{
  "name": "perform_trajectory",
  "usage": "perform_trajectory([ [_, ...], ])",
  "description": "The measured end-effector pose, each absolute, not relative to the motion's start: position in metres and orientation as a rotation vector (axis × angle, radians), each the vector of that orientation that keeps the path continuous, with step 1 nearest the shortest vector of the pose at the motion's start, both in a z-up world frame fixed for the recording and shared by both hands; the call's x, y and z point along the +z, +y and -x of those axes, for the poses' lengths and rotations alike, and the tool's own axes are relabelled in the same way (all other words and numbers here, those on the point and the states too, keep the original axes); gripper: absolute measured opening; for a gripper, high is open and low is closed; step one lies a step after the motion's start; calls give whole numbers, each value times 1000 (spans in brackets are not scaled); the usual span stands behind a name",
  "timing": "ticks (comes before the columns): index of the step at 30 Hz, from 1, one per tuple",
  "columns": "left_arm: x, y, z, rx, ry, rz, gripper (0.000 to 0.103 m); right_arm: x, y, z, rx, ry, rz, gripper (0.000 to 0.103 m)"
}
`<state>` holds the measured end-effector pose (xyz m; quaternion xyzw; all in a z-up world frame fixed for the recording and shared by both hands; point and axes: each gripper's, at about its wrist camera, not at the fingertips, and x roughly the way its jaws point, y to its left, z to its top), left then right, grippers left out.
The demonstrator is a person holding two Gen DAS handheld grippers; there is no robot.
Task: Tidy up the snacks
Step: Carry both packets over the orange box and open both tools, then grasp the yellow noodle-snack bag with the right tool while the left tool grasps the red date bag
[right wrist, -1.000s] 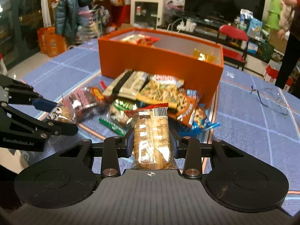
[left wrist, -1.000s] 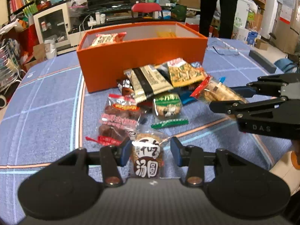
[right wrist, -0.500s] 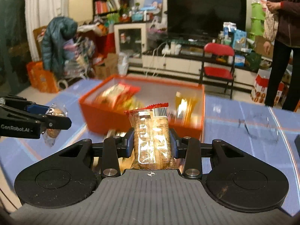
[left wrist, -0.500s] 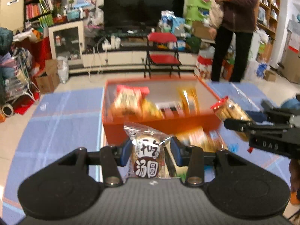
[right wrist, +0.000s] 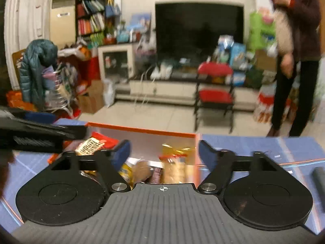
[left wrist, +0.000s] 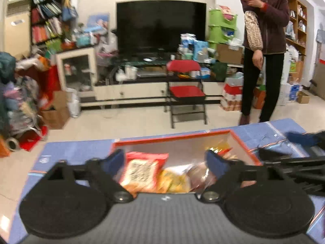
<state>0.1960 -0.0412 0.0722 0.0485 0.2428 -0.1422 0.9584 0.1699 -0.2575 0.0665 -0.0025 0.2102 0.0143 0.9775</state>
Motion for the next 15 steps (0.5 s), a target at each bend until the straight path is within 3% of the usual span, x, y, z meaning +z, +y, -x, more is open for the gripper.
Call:
perform_trajectory([
  [7,17,5,-117,-200,532,-114,102,6,-242,-95,10,466,-11,64],
  [15,-13,2,-130,-139,583,0,102,-25,-209,-109,-14,515,42,62],
])
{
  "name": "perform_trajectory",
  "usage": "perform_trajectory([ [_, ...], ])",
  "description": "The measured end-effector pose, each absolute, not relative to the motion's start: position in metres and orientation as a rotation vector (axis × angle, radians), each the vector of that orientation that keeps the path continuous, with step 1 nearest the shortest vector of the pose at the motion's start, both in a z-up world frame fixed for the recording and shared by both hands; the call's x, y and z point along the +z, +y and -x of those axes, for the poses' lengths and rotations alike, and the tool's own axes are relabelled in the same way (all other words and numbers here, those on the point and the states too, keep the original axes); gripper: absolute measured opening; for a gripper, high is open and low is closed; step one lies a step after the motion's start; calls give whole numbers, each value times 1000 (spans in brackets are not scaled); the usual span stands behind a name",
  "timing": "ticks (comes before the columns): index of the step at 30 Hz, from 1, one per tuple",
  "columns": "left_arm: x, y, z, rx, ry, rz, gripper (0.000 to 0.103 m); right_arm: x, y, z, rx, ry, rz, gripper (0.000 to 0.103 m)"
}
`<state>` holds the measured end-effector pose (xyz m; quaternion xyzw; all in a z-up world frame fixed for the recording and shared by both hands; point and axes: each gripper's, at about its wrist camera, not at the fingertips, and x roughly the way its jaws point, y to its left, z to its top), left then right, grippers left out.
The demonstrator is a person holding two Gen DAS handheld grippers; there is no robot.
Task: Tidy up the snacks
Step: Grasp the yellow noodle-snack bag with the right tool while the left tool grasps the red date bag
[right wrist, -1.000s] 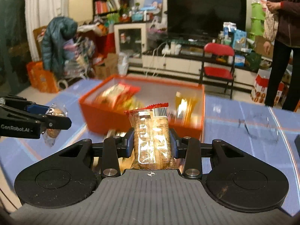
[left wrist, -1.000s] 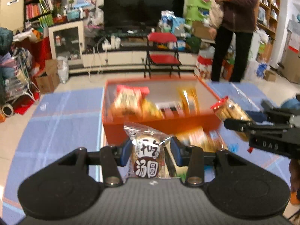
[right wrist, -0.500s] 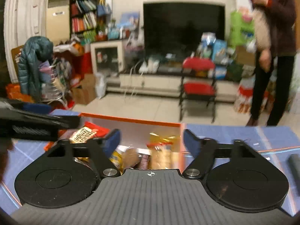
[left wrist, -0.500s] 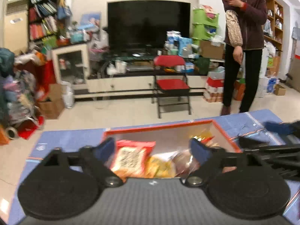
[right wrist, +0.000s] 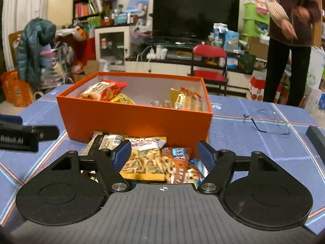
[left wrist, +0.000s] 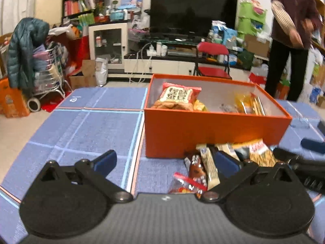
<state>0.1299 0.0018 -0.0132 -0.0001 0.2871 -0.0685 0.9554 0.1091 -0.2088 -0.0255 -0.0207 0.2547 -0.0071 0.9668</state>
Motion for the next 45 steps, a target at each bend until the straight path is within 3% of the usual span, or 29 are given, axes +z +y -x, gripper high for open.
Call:
perform_trajectory([
  [9,-46,-13,-109,-311,615,-260,102,-42,-198,-134,17,539,74,61],
  [22,-66,-20,-110,-413,645,-349,102,-57,-196,-153,37,573,55,62],
  [25,-70,-21,-111,-417,656,-367,102,-57,-191,-154,61,585,58,52],
  [30,-76,-18,-114,-431,691,-345,102,-62,-186,-157,51,599,92,52],
  [33,-79,-15,-117,-442,716,-337,98,-61,-186,-157,65,608,93,44],
  [35,-82,-11,-120,-454,740,-313,88,-60,-187,-158,69,611,96,43],
  [42,-82,-11,-130,-446,767,-249,85,-61,-190,-156,89,608,90,43],
  [43,-82,-10,-131,-449,776,-229,80,-61,-190,-155,92,608,89,42],
  [45,-79,-8,-131,-457,790,-195,59,-60,-192,-155,97,612,78,40],
])
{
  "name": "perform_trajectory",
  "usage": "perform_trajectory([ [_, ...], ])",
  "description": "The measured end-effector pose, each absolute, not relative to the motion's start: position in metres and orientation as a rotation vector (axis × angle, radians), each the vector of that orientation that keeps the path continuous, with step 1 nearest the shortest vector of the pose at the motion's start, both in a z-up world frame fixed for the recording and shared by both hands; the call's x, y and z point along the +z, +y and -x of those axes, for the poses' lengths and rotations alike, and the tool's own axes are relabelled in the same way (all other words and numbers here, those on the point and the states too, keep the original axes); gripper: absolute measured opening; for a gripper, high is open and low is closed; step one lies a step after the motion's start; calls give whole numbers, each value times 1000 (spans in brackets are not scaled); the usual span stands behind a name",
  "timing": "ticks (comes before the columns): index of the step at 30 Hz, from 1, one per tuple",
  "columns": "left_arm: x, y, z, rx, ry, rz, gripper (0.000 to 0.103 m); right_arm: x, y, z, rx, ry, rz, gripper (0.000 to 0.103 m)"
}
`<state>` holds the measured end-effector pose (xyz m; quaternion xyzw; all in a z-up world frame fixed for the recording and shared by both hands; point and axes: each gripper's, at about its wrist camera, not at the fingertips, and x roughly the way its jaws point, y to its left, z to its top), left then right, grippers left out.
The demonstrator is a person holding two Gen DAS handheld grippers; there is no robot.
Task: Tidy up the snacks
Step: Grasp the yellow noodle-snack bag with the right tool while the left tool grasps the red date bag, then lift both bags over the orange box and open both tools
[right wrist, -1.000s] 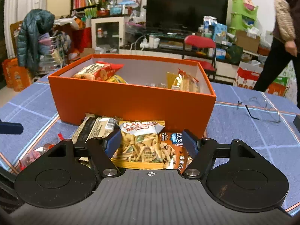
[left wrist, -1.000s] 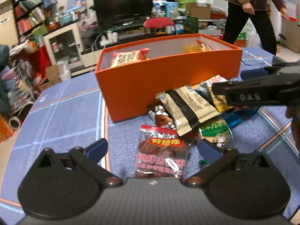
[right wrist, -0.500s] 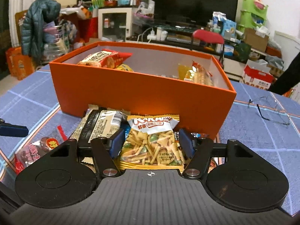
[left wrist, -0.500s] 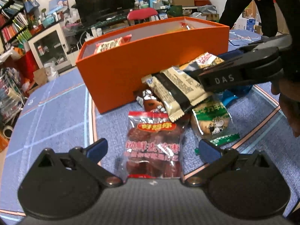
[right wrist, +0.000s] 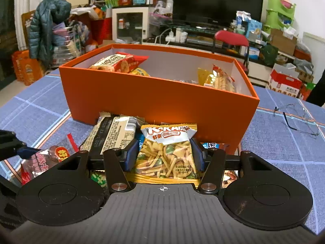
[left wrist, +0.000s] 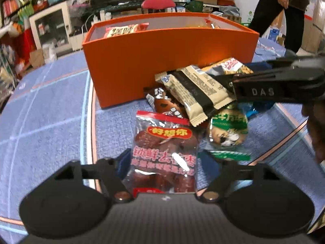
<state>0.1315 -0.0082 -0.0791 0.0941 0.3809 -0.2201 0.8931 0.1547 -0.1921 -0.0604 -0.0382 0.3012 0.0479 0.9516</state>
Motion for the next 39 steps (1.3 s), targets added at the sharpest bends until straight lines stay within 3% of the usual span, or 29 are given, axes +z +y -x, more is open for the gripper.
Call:
perform_trajectory([
  [4,-77,-4,-131,-441,808,-181,57,-60,-195,-156,105,619,68,29],
  [9,-64,2,-127,-417,777,-157,54,-58,-195,-153,109,614,55,25],
  [39,-16,19,-109,-324,652,-100,54,-25,-188,-122,132,504,129,24],
])
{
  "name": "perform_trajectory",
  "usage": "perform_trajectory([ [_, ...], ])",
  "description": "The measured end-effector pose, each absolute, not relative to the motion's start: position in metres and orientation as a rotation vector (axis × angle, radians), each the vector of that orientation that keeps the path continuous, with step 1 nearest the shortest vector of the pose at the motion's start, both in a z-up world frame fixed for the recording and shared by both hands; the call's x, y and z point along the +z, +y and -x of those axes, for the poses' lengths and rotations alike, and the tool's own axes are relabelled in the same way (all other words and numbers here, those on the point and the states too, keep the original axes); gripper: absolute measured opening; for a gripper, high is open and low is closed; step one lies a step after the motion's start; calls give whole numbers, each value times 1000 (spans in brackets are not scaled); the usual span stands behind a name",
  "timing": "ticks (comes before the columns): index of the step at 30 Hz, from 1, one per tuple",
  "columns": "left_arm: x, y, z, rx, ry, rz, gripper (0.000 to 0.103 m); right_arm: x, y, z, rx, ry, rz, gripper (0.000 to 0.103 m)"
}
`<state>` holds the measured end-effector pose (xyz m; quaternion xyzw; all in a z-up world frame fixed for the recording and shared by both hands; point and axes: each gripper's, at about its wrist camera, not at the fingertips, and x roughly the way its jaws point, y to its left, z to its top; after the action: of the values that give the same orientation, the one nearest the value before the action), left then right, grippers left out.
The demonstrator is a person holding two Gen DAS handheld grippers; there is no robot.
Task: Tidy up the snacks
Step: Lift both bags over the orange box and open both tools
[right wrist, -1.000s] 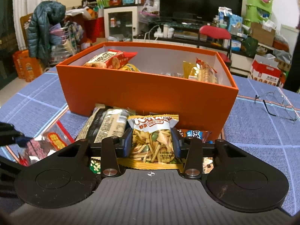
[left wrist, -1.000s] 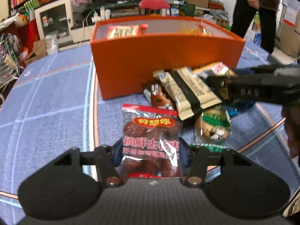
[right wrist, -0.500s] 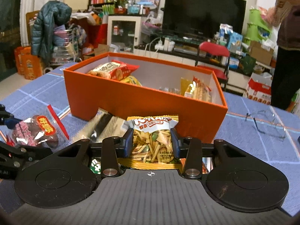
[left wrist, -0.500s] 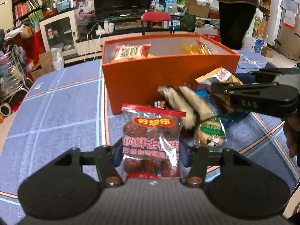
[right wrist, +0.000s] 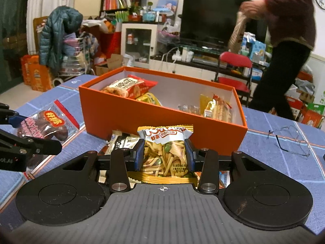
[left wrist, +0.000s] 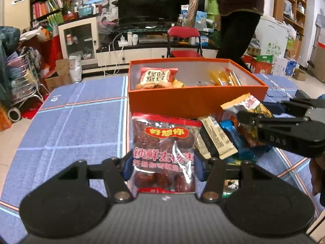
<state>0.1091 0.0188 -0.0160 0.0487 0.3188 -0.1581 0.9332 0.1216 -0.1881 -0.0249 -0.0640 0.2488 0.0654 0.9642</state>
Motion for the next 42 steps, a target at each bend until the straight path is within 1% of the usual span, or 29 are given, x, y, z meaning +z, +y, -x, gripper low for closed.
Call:
perform_trajectory([
  [4,-7,21,-112,-323,648,-67,54,-15,-193,-117,134,494,103,24],
  [11,29,5,-127,-337,569,-60,54,31,-231,-109,86,427,-2,24],
  [15,49,-9,-155,-322,534,-58,54,47,-245,-129,66,416,-28,24],
  [19,64,-25,-193,-338,545,1,54,63,-250,-154,66,404,-36,24],
  [25,63,-64,-241,-355,581,18,54,71,-243,-202,61,417,-8,24],
  [26,57,-72,-249,-366,602,14,49,68,-241,-215,62,450,-2,25],
  [27,49,-80,-258,-332,623,-8,51,63,-240,-228,50,493,1,27],
  [28,41,-85,-266,-306,639,-38,62,58,-240,-240,37,535,4,30],
  [29,36,-85,-271,-272,649,-60,80,52,-244,-249,30,568,-2,31],
  [30,35,-81,-270,-244,650,-64,84,51,-249,-250,22,577,-15,30],
  [31,40,-78,-263,-232,628,-53,84,54,-253,-244,24,560,-30,33],
  [32,47,-72,-251,-250,586,-40,88,59,-257,-236,28,534,-34,35],
  [33,53,-69,-240,-256,558,-42,93,65,-259,-224,26,500,-26,41],
  [34,60,-64,-226,-243,527,-57,101,71,-261,-211,14,469,-9,48],
  [36,66,-54,-199,-214,485,-73,102,76,-266,-183,-21,418,8,58],
  [39,55,-41,-162,-169,484,-86,102,67,-268,-142,-60,396,-14,58],
  [42,32,-32,-132,-102,531,-119,102,42,-253,-105,-79,404,32,57],
])
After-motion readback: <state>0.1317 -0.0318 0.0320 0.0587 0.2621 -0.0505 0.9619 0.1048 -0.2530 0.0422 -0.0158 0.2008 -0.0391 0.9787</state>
